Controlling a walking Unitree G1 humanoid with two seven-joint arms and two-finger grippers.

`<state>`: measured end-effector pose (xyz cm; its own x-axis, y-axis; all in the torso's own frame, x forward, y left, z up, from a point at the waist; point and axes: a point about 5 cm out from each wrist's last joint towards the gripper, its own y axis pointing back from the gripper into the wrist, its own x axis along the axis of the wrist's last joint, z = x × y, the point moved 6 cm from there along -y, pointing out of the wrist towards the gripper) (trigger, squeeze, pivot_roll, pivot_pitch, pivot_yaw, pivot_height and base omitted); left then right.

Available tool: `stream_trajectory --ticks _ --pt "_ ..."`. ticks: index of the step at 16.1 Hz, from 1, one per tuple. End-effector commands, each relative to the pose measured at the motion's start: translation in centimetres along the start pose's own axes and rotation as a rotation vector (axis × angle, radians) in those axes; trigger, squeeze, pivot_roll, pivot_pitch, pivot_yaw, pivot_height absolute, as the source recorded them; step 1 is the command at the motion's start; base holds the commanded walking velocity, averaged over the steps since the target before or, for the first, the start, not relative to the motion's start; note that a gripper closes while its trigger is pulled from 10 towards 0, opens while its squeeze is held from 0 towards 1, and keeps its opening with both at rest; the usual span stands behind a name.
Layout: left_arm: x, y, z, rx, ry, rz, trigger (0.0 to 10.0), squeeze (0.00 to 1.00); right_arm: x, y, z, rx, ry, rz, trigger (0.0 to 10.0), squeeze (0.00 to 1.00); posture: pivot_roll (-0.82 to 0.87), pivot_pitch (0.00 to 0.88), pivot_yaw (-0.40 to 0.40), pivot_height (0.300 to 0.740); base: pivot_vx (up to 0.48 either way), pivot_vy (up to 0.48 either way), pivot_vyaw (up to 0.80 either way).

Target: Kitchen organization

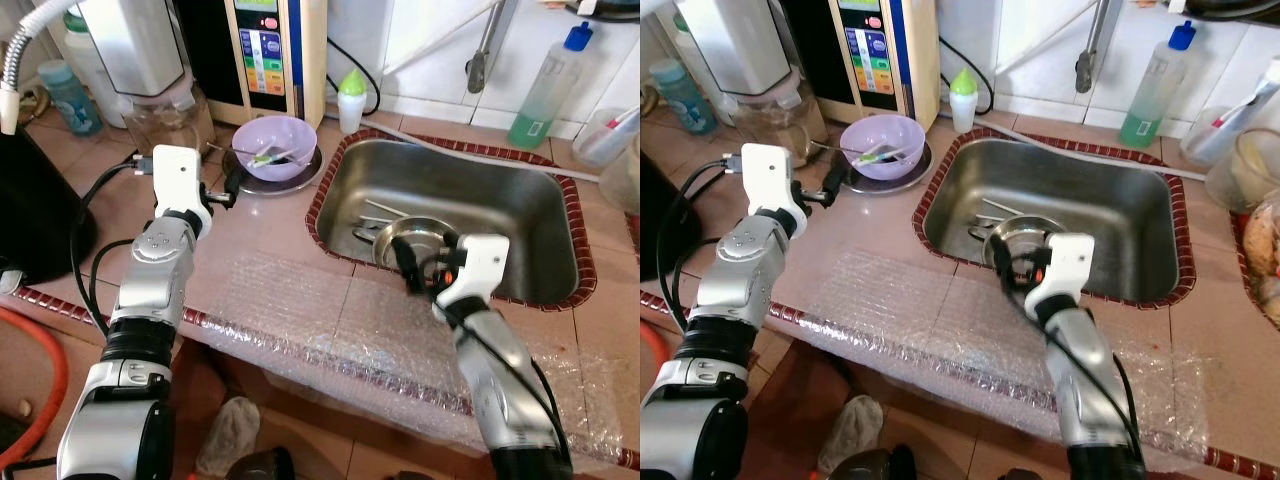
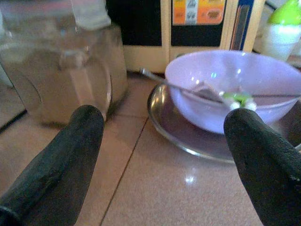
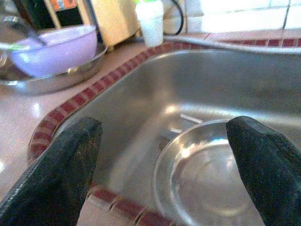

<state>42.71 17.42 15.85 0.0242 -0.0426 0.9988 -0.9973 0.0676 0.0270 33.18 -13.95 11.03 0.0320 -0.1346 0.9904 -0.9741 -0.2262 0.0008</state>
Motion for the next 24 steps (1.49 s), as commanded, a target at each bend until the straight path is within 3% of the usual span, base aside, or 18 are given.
stream_trajectory --ticks 1,2,3,4,5,6,9,12,16,19,20,24 --pt "-1.1 0.0 -0.2 0.007 0.021 -0.047 10.0 1.0 0.2 0.7 -1.5 0.046 0.001 -0.01 10.0 0.91 -0.14 0.149 0.071 0.74 0.0 0.0 0.0" --pt "-1.4 -0.1 -0.1 0.003 0.019 -0.065 10.0 0.98 0.0 1.2 -2.0 0.063 0.012 -0.021 10.0 0.43 -0.15 0.162 0.072 0.74 0.0 0.0 0.0" --pt "-1.8 -0.4 -0.1 0.004 0.011 -0.09 10.0 0.64 -0.1 1.8 -2.4 0.073 0.023 -0.031 10.0 0.0 -0.16 0.177 0.074 0.74 0.0 0.0 0.0" --pt "-1.9 -0.5 -0.2 0.008 0.005 -0.1 10.0 0.6 -0.1 2.2 -2.5 0.073 0.024 -0.036 10.0 0.0 -0.18 0.193 0.077 0.74 0.0 0.0 0.0" --pt "-1.9 -0.7 -0.3 0.012 0.006 -0.106 10.0 0.2 0.0 2.7 -2.3 0.062 0.021 -0.042 10.0 0.0 -0.19 0.205 0.079 0.74 0.0 0.0 0.0" --pt "-1.7 -1.2 -0.4 0.021 0.014 -0.109 10.0 0.0 0.0 3.4 -1.9 0.044 0.028 -0.054 10.0 0.0 -0.21 0.215 0.082 0.74 0.0 0.0 0.0" --pt "-0.1 -2.1 -0.6 0.038 0.041 -0.074 10.0 0.0 0.1 4.2 -1.7 0.035 0.035 -0.072 10.0 0.0 -0.22 0.221 0.086 0.74 0.0 0.0 0.0" --pt "0.1 -2.1 -0.7 0.043 0.05 -0.07 10.0 0.0 -0.1 4.2 -2.0 0.044 0.034 -0.086 10.0 0.0 -0.22 0.209 0.089 0.74 0.0 0.0 0.0" --pt "-1.6 -0.8 -2.0 0.1 0.064 -0.098 10.0 0.0 -0.3 3.9 -2.6 0.08 0.03 -0.099 10.0 0.0 -0.2 0.202 0.079 0.74 0.0 0.0 0.0" --pt "-1.1 0.4 -3.4 0.193 0.156 -0.027 10.0 0.0 -0.6 3.9 -2.8 0.1 0.023 -0.113 10.0 0.0 -0.19 0.202 0.072 0.74 0.0 0.0 0.0" --pt "-1.1 0.7 -3.7 0.211 0.152 -0.025 10.0 0.0 -0.6 3.8 -2.9 0.104 0.021 -0.115 10.0 0.0 -0.19 0.202 0.072 0.74 0.0 0.0 0.0" --pt "0.4 0.8 -3.5 0.215 0.181 0.032 10.0 0.0 -0.7 3.5 -3.2 0.115 0.023 -0.114 10.0 0.0 -0.18 0.195 0.072 0.74 0.0 0.0 0.0"
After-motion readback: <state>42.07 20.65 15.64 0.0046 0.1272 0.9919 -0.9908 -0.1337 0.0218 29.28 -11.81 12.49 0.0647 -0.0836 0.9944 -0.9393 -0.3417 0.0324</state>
